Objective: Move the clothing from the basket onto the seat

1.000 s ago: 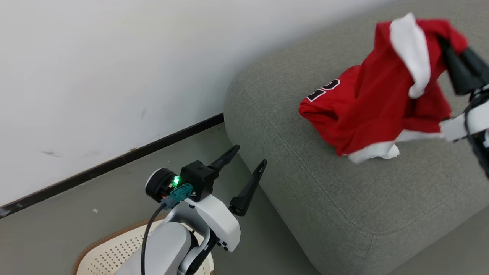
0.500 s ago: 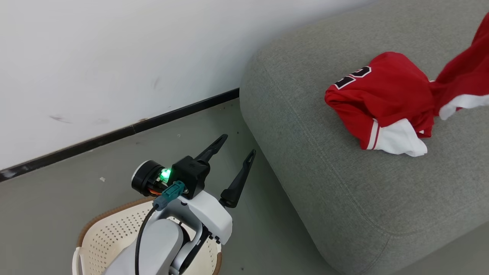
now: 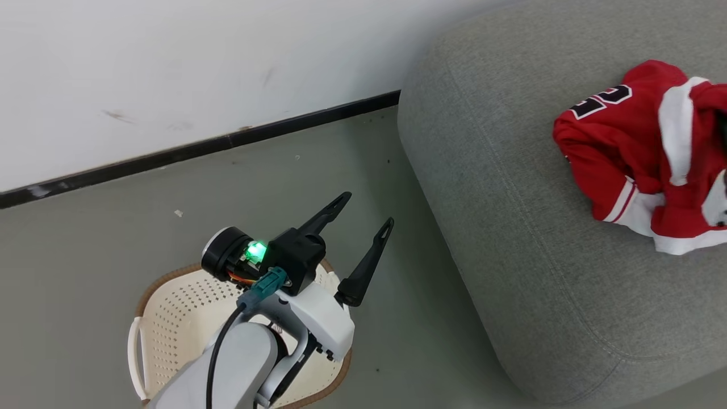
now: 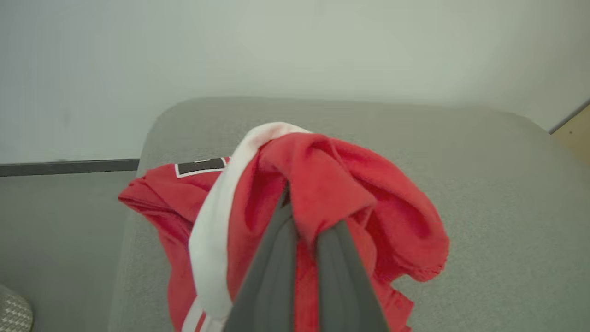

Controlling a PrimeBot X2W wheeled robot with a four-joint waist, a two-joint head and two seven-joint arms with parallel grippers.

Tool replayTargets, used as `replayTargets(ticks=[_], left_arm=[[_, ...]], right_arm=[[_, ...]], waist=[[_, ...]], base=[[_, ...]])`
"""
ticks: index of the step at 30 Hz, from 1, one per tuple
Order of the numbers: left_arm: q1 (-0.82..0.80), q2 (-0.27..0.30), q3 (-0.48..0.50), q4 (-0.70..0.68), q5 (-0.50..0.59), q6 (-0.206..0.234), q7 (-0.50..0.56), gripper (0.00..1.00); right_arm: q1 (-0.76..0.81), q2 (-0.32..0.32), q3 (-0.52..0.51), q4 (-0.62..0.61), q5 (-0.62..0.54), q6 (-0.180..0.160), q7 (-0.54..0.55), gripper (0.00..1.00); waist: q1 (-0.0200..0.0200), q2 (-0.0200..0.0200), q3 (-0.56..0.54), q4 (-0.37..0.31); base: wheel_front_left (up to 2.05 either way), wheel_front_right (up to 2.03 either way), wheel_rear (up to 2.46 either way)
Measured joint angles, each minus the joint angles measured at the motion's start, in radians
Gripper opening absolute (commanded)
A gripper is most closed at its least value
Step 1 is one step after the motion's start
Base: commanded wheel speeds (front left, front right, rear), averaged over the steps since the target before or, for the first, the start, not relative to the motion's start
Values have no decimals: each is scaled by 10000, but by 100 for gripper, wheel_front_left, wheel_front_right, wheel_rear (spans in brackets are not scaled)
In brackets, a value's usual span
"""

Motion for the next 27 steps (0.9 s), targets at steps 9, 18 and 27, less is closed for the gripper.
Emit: replayTargets(ticks=[9, 18, 27], left_arm=[[-408, -58, -96, -201, 155, -25, 75, 100], [-572, -161, 77, -109, 117, -163, -109, 100], [-514, -27, 405, 182, -121, -104, -460, 100]], right_arm=[[22, 727, 408, 504, -73, 2, -556, 0], [248, 966, 293, 633, -439, 2, -988, 100], [1062, 1177, -171, 309, -589, 2, -1070, 100]], waist=[[0, 0, 520, 558], [0, 0, 828, 884], [0, 0, 646, 742]], base=[[0, 0, 0], [0, 0, 0], [0, 0, 0]])
